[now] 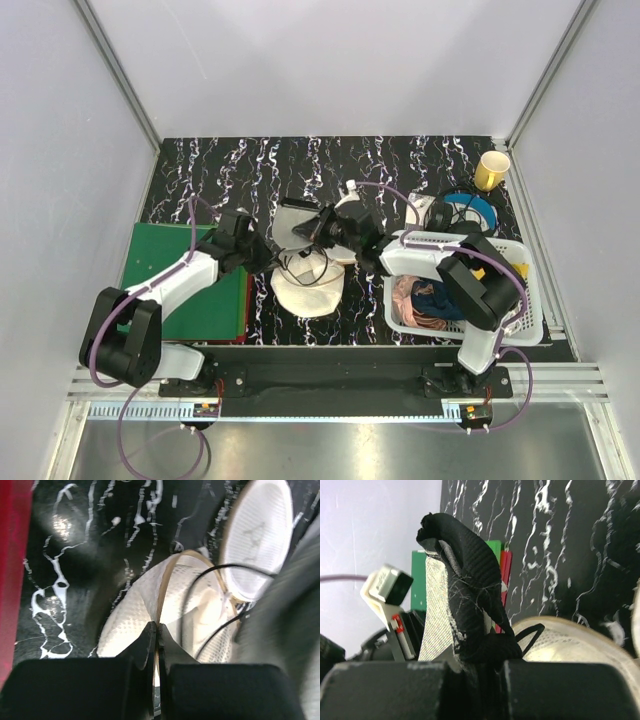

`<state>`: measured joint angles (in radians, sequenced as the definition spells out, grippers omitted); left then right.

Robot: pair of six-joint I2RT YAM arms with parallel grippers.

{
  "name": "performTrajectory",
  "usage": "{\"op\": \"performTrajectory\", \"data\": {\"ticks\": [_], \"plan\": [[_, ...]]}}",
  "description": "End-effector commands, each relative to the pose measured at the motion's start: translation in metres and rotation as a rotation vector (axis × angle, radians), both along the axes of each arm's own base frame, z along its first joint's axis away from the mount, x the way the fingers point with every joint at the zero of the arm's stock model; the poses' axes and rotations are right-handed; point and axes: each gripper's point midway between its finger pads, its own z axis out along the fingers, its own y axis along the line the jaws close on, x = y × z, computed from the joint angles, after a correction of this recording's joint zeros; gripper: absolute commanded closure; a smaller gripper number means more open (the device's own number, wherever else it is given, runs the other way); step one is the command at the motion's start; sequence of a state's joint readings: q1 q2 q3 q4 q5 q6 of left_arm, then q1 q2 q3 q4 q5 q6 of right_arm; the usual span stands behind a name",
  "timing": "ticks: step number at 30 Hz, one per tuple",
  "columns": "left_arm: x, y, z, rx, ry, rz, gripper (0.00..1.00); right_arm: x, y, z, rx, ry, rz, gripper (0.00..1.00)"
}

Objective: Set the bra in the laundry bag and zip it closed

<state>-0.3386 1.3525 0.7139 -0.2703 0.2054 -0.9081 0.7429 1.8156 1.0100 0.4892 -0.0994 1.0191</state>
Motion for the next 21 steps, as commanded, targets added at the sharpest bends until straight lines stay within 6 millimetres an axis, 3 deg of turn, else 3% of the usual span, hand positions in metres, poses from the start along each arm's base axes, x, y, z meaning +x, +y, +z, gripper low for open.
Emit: {"op": "performTrajectory", "data": {"ticks": [1,5,6,8,9,14,19,21], "plan": [[0.016,-0.014,0.037,-0.053,-0.138,-0.074,1.00,-0.014,0.006,0.022,0.053,-0.081,-0.011,1.00],[0.019,-0.018,0.047,-0.077,-0.159,-0.090,1.00,-0.030,-0.001,0.010,0.000,-0.121,0.020,1.00],[0.019,-0.019,0.049,-0.084,-0.163,-0.093,1.00,-0.040,-0.005,-0.003,-0.011,-0.112,0.048,1.00],[0.020,-0.022,0.059,-0.100,-0.187,-0.107,1.00,-0.046,-0.006,-0.003,0.007,-0.162,0.079,1.00],[0.020,-0.023,0.063,-0.104,-0.196,-0.110,1.00,-0.058,-0.009,-0.013,-0.002,-0.162,0.120,1.00],[0.018,-0.025,0.080,-0.104,-0.244,-0.163,1.00,-0.072,-0.016,-0.031,-0.044,-0.236,0.199,1.00],[0.015,-0.029,0.080,-0.081,-0.259,-0.255,1.00,-0.095,-0.010,-0.039,-0.066,-0.292,0.373,1.00],[0.013,-0.040,0.083,-0.115,-0.248,-0.322,1.00,-0.102,-0.006,-0.044,-0.058,-0.287,0.457,1.00]]}}
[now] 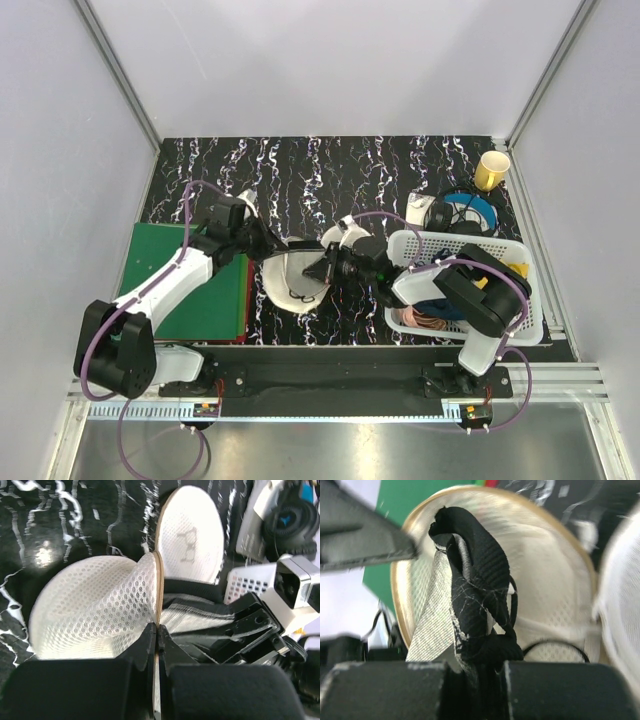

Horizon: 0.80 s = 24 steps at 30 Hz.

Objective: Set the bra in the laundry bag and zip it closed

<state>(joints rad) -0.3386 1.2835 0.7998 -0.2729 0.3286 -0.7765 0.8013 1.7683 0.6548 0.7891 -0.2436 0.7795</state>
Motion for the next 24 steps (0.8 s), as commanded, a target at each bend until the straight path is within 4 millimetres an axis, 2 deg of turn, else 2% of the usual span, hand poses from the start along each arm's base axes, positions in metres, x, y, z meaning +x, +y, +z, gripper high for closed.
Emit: {"op": "performTrajectory", "data": {"ticks": [1,4,5,8,12,15,17,18,21,22,24], "plan": [[0.003,-0.023,0.026,-0.036,-0.083,-0.187,1.00,-0.014,0.016,0.016,0.046,-0.125,0.223,1.00],[-0.005,-0.036,0.031,-0.027,-0.095,-0.289,1.00,-0.012,0.017,0.013,0.038,-0.125,0.270,1.00],[-0.006,-0.039,0.033,-0.023,-0.104,-0.305,1.00,-0.012,0.015,0.007,0.012,-0.098,0.273,1.00],[-0.014,-0.051,0.042,-0.031,-0.131,-0.367,1.00,-0.002,0.015,0.005,-0.010,-0.093,0.259,1.00],[-0.030,-0.071,0.034,-0.058,-0.083,-0.441,1.00,0.013,0.020,0.017,0.051,-0.061,0.212,1.00],[-0.032,-0.067,0.024,-0.049,-0.071,-0.412,0.98,0.024,0.016,0.021,0.094,-0.020,0.170,1.00],[-0.028,-0.063,0.024,-0.035,-0.078,-0.377,0.90,0.027,0.012,0.018,0.103,0.010,0.166,1.00],[-0.025,-0.062,0.027,-0.043,-0.087,-0.364,0.80,0.026,0.012,0.012,0.099,0.026,0.164,1.00],[-0.008,-0.052,0.034,-0.051,-0.094,-0.294,0.61,0.026,0.010,0.007,0.108,0.045,0.159,1.00],[-0.001,-0.047,0.036,-0.046,-0.107,-0.260,0.51,0.027,0.010,0.008,0.110,0.040,0.157,1.00],[0.013,-0.028,0.039,-0.040,-0.124,-0.167,0.46,0.027,0.008,0.005,0.107,0.048,0.149,1.00]]}}
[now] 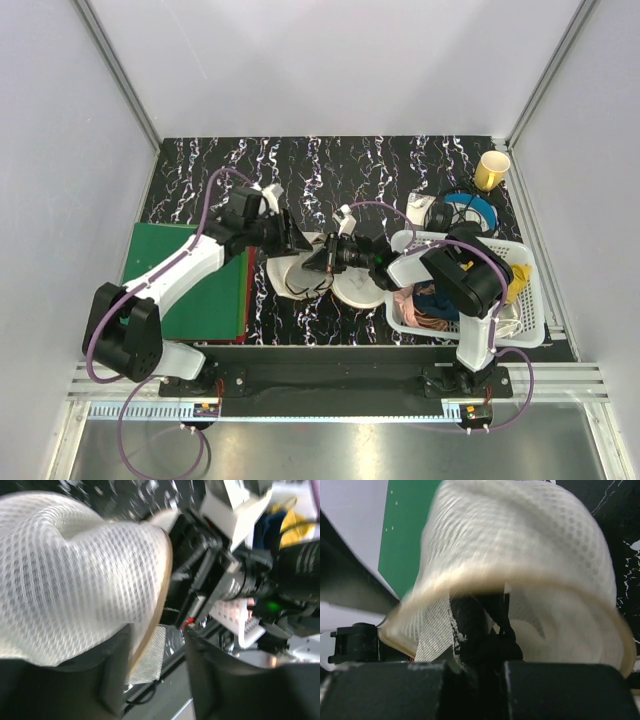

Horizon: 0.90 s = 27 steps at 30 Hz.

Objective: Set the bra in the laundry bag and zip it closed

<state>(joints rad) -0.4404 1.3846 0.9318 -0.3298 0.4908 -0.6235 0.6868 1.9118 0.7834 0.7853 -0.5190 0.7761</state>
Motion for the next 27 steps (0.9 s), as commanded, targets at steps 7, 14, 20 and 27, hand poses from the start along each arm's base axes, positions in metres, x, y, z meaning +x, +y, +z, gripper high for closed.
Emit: {"op": "performTrajectory", "data": {"ticks": [7,14,20,27], "plan": [[0.074,0.090,-0.012,0.134,-0.059,0.470,0.53,0.009,0.001,0.013,0.057,-0.018,-0.010,1.00],[0.081,0.116,-0.070,0.285,0.057,0.602,0.79,0.015,0.000,0.009,0.049,0.001,-0.041,1.00],[0.073,0.107,-0.102,0.292,0.132,0.569,0.82,0.023,0.001,0.003,0.027,0.016,-0.074,1.00],[0.049,0.070,-0.130,0.251,0.196,0.453,0.85,0.037,0.008,0.000,0.002,0.019,-0.105,1.00]]}}
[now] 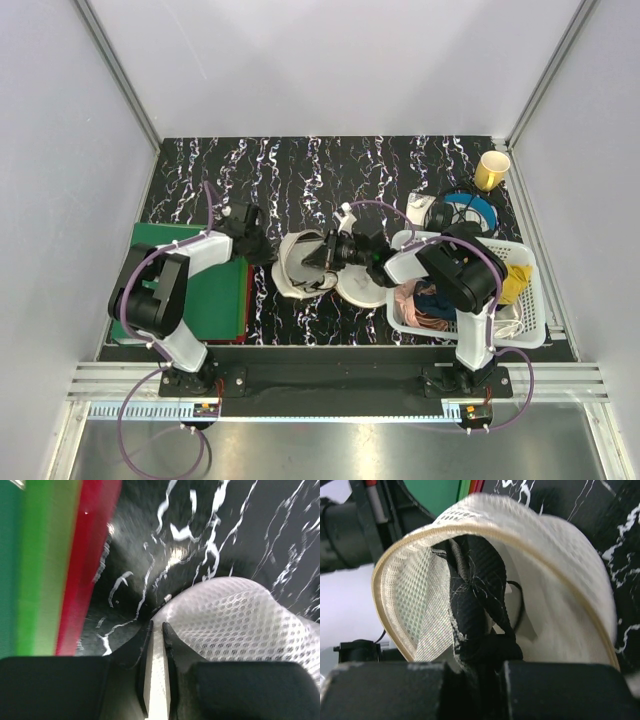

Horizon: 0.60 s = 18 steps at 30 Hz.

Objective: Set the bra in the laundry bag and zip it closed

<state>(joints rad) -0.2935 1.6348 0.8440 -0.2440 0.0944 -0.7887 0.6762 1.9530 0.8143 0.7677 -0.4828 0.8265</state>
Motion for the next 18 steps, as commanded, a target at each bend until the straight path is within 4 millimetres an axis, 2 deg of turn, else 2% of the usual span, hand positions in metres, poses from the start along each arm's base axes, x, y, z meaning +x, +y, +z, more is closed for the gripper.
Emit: {"op": "performTrajectory", "data": {"ticks": [1,3,6,9,11,12,14,15,17,18], "plan": [[-0.008,-0.031,-0.008,-0.066,-0.003,-0.070,0.86,0.029,0.010,0.009,0.004,-0.043,-0.060,1.00],[-0.013,-0.041,-0.008,-0.088,-0.002,-0.094,0.86,0.032,0.014,0.004,-0.019,-0.058,-0.066,1.00],[-0.020,-0.037,-0.009,-0.084,-0.011,-0.101,0.86,0.046,0.017,-0.006,-0.067,-0.086,-0.094,1.00],[-0.022,-0.028,-0.002,-0.056,-0.032,-0.109,0.79,0.046,0.015,-0.017,-0.116,-0.078,-0.085,1.00],[-0.023,-0.021,0.010,-0.036,-0.059,-0.110,0.68,0.043,0.010,-0.022,-0.159,-0.066,-0.074,1.00],[-0.021,-0.019,0.023,-0.034,-0.099,-0.110,0.64,0.045,0.010,-0.019,-0.172,-0.069,-0.075,0.98],[-0.024,-0.008,0.033,0.015,-0.127,-0.105,0.56,0.041,0.005,-0.026,-0.235,-0.049,-0.059,0.94],[-0.023,-0.005,0.052,0.018,-0.177,-0.099,0.55,0.043,0.006,-0.019,-0.240,-0.061,-0.059,0.93],[-0.026,0.004,0.068,0.055,-0.216,-0.094,0.54,0.041,0.001,-0.023,-0.278,-0.042,-0.054,0.89],[-0.025,0.004,0.089,0.043,-0.279,-0.093,0.56,0.044,0.004,-0.019,-0.280,-0.049,-0.047,0.87]]}}
